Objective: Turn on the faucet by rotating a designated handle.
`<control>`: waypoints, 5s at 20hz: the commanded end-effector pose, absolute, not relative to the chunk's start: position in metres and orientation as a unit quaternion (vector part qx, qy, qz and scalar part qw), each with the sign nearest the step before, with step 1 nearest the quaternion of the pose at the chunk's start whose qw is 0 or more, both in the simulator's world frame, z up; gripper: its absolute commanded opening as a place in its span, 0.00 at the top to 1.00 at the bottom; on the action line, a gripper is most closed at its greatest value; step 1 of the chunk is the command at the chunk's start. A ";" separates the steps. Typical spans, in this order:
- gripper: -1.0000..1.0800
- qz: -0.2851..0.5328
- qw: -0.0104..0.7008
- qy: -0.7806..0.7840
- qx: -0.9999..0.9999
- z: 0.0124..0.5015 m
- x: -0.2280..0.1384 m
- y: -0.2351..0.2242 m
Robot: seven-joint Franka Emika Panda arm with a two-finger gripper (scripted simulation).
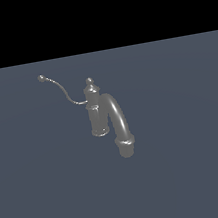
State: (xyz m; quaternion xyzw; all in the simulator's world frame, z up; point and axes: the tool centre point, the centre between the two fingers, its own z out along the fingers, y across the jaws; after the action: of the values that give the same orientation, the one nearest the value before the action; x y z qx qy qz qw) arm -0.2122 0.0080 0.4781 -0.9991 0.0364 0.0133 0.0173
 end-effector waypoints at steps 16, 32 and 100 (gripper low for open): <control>1.00 0.020 0.029 0.216 -0.976 0.432 -0.124 0.046; 1.00 0.024 0.023 0.384 -0.923 0.369 -0.053 0.092; 1.00 0.000 0.000 0.610 -0.792 0.242 -0.068 0.145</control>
State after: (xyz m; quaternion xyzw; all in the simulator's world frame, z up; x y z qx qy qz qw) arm -0.0586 0.1446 0.2436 -0.7904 0.6125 -0.0029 0.0039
